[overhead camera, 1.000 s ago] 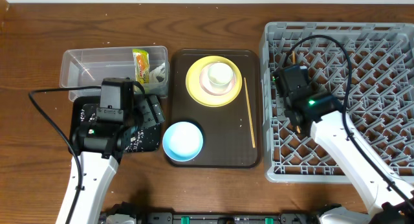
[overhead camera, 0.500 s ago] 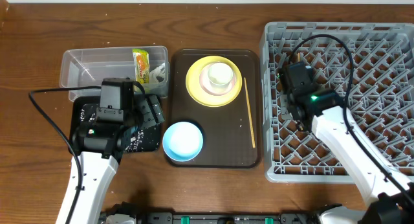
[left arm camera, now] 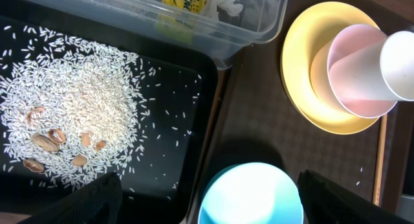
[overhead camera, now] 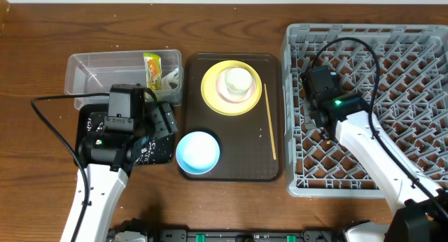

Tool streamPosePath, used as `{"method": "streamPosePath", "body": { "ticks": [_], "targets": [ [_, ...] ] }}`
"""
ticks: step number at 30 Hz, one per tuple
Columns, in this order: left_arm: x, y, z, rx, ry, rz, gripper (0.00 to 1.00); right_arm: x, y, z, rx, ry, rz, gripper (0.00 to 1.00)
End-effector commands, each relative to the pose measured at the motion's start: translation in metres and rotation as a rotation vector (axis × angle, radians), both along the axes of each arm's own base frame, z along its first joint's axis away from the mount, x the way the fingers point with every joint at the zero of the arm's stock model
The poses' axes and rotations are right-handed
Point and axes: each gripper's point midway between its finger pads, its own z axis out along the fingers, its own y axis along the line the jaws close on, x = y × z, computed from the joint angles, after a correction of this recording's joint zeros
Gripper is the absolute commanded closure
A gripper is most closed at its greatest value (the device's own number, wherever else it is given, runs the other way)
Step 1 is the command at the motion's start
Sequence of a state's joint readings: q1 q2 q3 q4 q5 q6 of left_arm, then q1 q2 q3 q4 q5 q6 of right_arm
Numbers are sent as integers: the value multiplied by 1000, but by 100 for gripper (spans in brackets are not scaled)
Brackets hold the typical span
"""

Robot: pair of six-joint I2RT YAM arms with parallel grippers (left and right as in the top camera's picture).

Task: Sort waste into correct bins and load items into the dishwasher rack
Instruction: 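Carry the chopstick with right gripper into the grey dish rack and release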

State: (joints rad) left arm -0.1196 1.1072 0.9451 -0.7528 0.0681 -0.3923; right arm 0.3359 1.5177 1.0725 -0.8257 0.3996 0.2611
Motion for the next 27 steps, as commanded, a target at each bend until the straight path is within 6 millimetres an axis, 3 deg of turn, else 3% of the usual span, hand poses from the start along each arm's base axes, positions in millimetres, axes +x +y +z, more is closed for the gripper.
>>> {"method": "streamPosePath", "body": {
  "ticks": [1,5,9,12,19,27],
  "targets": [
    [3,2,7,8,-19,6,10,4,-4,2,-13,-8,-6,79],
    [3,2,7,7,-19,6,11,4,-1,1,0,-4,-2,71],
    [3,2,7,7,-19,6,11,2,7,-1,47,11,13,70],
    [3,2,7,7,-19,6,11,1,20,-5,120,28,37,69],
    [3,2,7,8,-19,6,10,-13,71,-10,400,115,133,68],
    [3,2,7,7,-19,6,11,-22,98,-6,553,165,183,68]
  ]
}}
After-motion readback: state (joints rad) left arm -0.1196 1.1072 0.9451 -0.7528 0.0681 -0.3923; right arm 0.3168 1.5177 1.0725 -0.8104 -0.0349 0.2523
